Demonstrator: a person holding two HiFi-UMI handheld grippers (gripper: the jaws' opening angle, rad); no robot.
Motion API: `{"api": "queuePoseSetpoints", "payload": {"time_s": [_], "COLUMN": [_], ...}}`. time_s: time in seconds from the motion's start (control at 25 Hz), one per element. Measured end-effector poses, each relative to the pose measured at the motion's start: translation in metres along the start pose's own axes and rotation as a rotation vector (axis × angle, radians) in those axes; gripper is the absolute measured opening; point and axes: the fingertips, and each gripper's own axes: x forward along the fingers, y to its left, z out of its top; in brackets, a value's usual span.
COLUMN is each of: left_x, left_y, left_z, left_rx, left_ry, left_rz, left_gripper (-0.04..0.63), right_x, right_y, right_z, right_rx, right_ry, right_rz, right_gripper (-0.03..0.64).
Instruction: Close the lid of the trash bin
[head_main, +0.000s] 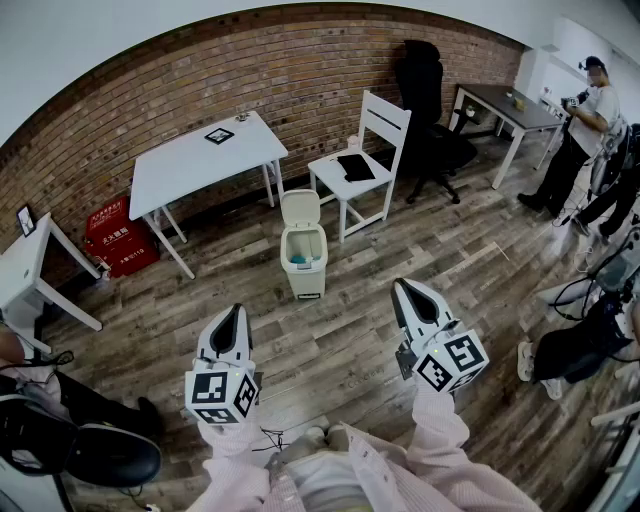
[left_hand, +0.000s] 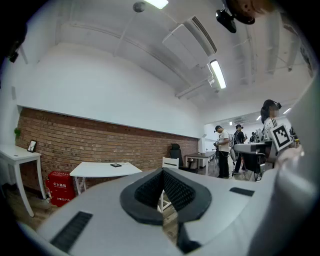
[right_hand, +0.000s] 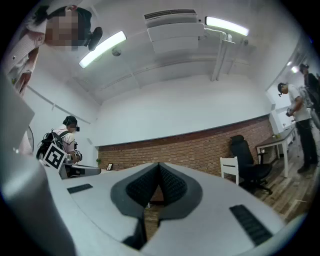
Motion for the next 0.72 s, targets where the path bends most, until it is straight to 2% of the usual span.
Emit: {"api": "queuePoseSetpoints", "payload": {"time_s": [0.4,0.72], "left_x": [0.006,0.009], "left_y": [-0.013,-0.021], "left_z": [-0.005,-0.019], "left_rx": [-0.006,-0.016], "left_ry": [0.009,0.032], "left_rz": [0.007,0.025], "left_gripper": [-0.008,-0.008], "right_x": [-0.005,0.003], "right_y": [-0.016,-0.026], "right_z": [-0.003,-0.023], "right_rx": [0.007,-0.01], "right_ry": [0.001,0.065], "right_rz": [-0.023,-0.008], "right_gripper": [0.003,0.011]}}
